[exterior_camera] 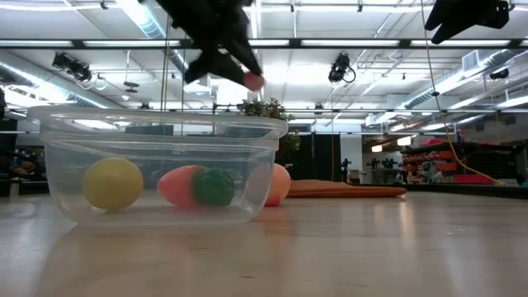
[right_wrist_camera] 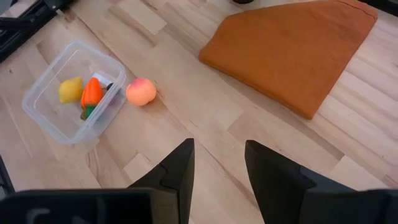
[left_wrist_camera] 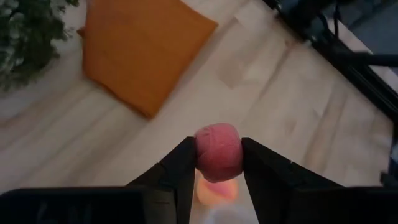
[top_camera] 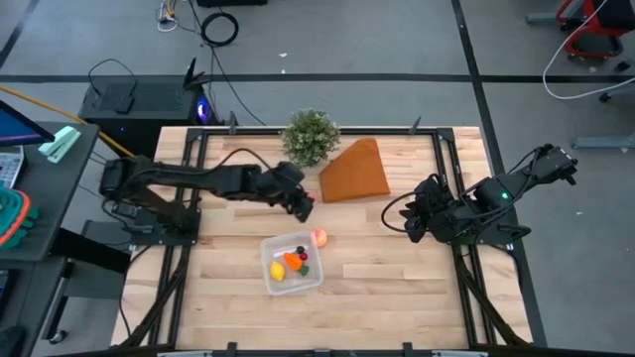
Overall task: Pick and placing Produce into tupperware
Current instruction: Put the small pink peach into the transparent bin, then put the big peach into the transparent bin
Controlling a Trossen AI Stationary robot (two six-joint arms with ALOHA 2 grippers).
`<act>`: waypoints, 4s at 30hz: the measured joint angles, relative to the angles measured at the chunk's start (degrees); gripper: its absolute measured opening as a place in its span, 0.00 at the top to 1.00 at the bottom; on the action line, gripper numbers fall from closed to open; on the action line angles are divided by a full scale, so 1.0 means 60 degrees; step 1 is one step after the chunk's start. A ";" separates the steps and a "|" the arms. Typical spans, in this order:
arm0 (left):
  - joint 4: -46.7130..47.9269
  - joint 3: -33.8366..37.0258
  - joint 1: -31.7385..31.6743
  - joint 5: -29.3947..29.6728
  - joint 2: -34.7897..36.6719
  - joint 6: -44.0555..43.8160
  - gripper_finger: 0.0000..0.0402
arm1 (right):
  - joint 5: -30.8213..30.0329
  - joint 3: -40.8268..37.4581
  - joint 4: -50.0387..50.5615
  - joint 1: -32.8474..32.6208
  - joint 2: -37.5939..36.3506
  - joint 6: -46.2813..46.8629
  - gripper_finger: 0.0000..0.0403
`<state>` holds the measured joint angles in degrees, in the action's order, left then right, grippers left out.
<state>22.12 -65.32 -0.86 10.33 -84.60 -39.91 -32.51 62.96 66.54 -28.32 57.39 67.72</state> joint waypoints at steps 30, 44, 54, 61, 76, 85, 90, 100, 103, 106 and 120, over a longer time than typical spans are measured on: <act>0.3156 0.0000 0.3006 -0.1030 -0.1719 -0.0997 0.68 | 0.0000 0.0000 -0.0175 0.0000 0.0000 -0.0040 0.72; 0.3496 0.0065 0.3132 -0.0839 -0.2803 0.0350 0.67 | -0.0001 0.0000 -0.0176 0.0000 0.0000 -0.0051 0.72; 0.3285 0.0182 0.3179 -0.0793 -0.2797 0.0264 0.62 | 0.0000 0.0000 -0.0175 0.0000 0.0000 -0.0091 0.72; 0.3319 0.0150 0.3172 -0.0801 -0.2771 0.0024 0.50 | 0.0000 0.0000 -0.0175 0.0000 0.0000 -0.0102 0.72; 0.3691 -0.2365 0.3001 0.0316 -0.2764 0.1095 0.46 | 0.0089 0.0000 -0.0131 0.0000 0.0000 -0.0255 0.72; 0.4082 -0.3875 0.2181 0.0515 -0.2759 0.1936 0.49 | 0.0452 -0.0006 0.0350 -0.1066 0.0000 0.0272 0.72; 0.4079 -0.4211 0.1945 0.0807 -0.2757 0.2489 0.48 | 0.0143 -0.0450 0.0375 -0.2359 -0.0022 0.1552 0.72; 0.4702 -0.4215 0.1484 0.0250 -0.2699 0.2741 0.48 | -0.0475 -0.3036 -0.4114 -0.3429 -0.0018 0.2212 0.72; 0.4635 -0.4215 0.1219 -0.0091 -0.2749 0.2836 0.48 | -0.0564 -0.3526 -0.4897 -0.3314 -0.0018 0.2177 0.72; 0.4639 -0.4215 0.0983 -0.0248 -0.2758 0.2836 0.48 | -0.0706 -0.3610 -0.5132 -0.3057 -0.0018 0.1402 0.72; 0.5362 -0.4205 0.0484 -0.0266 -0.2564 0.2885 0.50 | 0.2429 -0.3610 -0.7826 0.0804 0.1178 -0.5464 0.54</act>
<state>54.29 -90.55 2.05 8.73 -99.99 -22.60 -17.94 41.30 19.59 -23.49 64.45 34.94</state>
